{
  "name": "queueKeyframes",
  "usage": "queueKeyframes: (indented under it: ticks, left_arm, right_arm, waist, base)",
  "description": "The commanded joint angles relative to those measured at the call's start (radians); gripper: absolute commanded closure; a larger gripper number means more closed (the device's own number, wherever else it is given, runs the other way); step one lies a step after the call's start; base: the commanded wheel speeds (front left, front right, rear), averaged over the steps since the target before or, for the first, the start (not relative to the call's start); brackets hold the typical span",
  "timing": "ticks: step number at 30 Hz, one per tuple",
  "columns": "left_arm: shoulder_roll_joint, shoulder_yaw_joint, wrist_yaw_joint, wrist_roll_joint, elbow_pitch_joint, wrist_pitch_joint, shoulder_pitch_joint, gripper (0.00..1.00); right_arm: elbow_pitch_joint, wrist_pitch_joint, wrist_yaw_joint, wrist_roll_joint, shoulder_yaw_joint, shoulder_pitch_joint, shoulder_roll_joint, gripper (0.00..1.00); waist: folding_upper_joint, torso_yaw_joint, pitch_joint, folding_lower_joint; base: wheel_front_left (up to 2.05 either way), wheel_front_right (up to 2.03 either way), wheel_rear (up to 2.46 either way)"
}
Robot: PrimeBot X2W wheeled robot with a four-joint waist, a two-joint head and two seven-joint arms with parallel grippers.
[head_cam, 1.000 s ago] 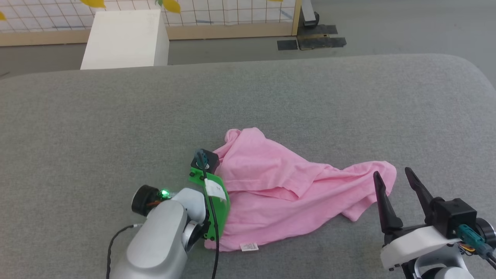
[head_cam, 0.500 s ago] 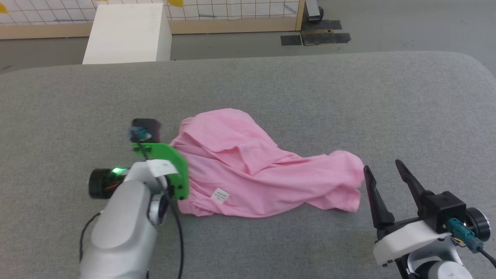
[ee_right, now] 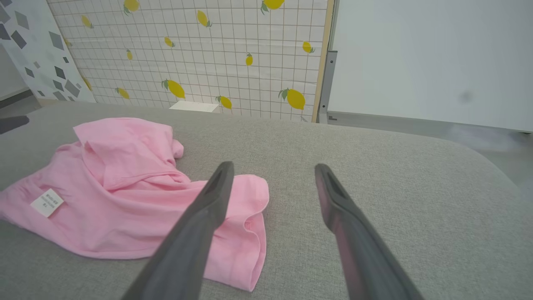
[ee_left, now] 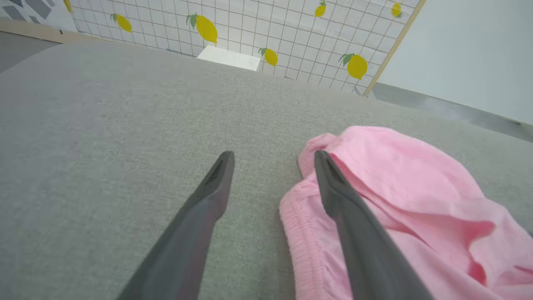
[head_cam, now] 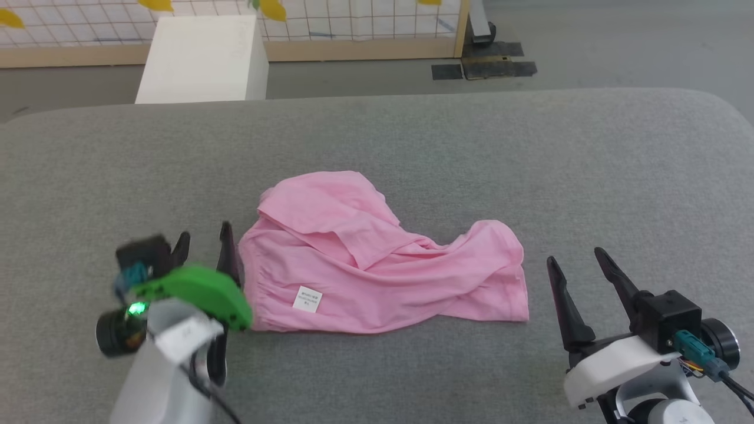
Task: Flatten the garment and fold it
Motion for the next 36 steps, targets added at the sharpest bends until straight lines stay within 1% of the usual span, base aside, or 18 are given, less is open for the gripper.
queueKeyframes:
  ticks: [1, 3, 6, 8, 11, 14, 20, 25, 29, 32, 33, 34, 35, 36]
  left_arm:
    - [-0.009, 0.006, -0.001, -0.004, -0.034, -0.046, 0.052, 0.00]
    - [-0.017, 0.008, 0.000, -0.005, -0.083, -0.092, 0.111, 0.00]
    - [-0.022, -0.001, -0.001, -0.001, -0.142, -0.119, 0.187, 0.00]
    - [-0.022, -0.009, -0.002, -0.001, -0.173, -0.114, 0.225, 0.00]
    - [-0.018, -0.027, -0.009, -0.008, -0.207, -0.070, 0.253, 0.00]
    - [-0.012, -0.046, -0.017, -0.016, -0.221, -0.001, 0.247, 0.00]
    - [-0.004, -0.091, -0.015, -0.039, -0.195, 0.213, 0.187, 0.00]
    - [0.015, -0.112, 0.001, -0.045, -0.150, 0.355, 0.142, 0.00]
    - [0.039, -0.134, 0.028, -0.030, -0.126, 0.472, 0.127, 0.00]
    - [0.051, -0.152, 0.028, -0.032, -0.124, 0.545, 0.130, 0.00]
    - [0.056, -0.159, 0.024, -0.033, -0.127, 0.565, 0.132, 0.24]
    - [0.060, -0.165, 0.020, -0.034, -0.135, 0.581, 0.134, 0.80]
    - [0.063, -0.167, 0.016, -0.036, -0.144, 0.588, 0.136, 1.00]
    - [0.065, -0.170, 0.010, -0.039, -0.156, 0.591, 0.138, 1.00]
  right_arm:
    - [-0.008, 0.007, -0.002, 0.008, 0.002, 0.014, 0.000, 0.00]
    - [-0.014, 0.014, -0.002, 0.008, 0.002, 0.023, 0.000, 0.00]
    - [-0.024, 0.025, -0.002, 0.007, 0.003, 0.035, 0.000, 0.00]
    - [-0.029, 0.031, -0.002, 0.007, 0.001, 0.042, 0.000, 0.00]
    - [-0.038, 0.039, -0.002, 0.006, 0.002, 0.050, 0.000, 0.00]
    - [-0.046, 0.047, -0.002, 0.006, 0.007, 0.056, 0.000, 0.00]
    - [-0.044, 0.053, -0.002, 0.011, 0.024, 0.055, 0.000, 0.00]
    - [-0.041, 0.058, -0.002, 0.015, 0.035, 0.053, 0.000, 0.00]
    - [-0.041, 0.058, -0.002, 0.015, 0.040, 0.052, 0.000, 0.00]
    - [-0.039, 0.057, -0.002, 0.016, 0.040, 0.049, 0.000, 0.00]
    - [-0.039, 0.057, -0.002, 0.016, 0.040, 0.048, 0.000, 0.00]
    - [-0.038, 0.057, -0.002, 0.016, 0.039, 0.047, 0.000, 0.00]
    - [-0.038, 0.056, -0.002, 0.017, 0.039, 0.047, 0.000, 0.00]
    - [-0.038, 0.056, -0.002, 0.018, 0.037, 0.046, 0.000, 0.00]
  waist:
    - [0.0000, 0.015, -0.014, 0.0000]
    - [0.0000, 0.024, -0.021, 0.0000]
    - [0.0000, 0.035, -0.032, 0.0000]
    - [0.0000, 0.043, -0.039, 0.0000]
    - [0.0000, 0.054, -0.044, 0.0000]
    - [0.0000, 0.057, -0.046, 0.0000]
    - [0.0000, 0.044, -0.042, 0.0000]
    - [0.0000, 0.022, -0.034, 0.0000]
    - [0.0000, 0.007, -0.028, 0.0000]
    - [0.0000, 0.001, -0.023, 0.0000]
    - [0.0000, 0.000, -0.022, 0.0000]
    - [0.0000, 0.000, -0.020, 0.0000]
    - [0.0000, 0.000, -0.019, 0.0000]
    - [0.0000, 0.001, -0.017, 0.0000]
  base:
    - [0.00, 0.00, 0.00]
    - [0.00, 0.00, 0.00]
    - [0.00, 0.00, 0.00]
    - [0.00, 0.00, 0.00]
    - [0.00, 0.00, 0.00]
    - [0.00, 0.00, 0.00]
    - [0.00, 0.00, 0.00]
    - [0.00, 0.00, 0.00]
    - [0.00, 0.00, 0.00]
    - [0.00, 0.00, 0.00]
    - [0.00, 0.00, 0.00]
    - [0.00, 0.00, 0.00]
    - [0.00, 0.00, 0.00]
    - [0.00, 0.00, 0.00]
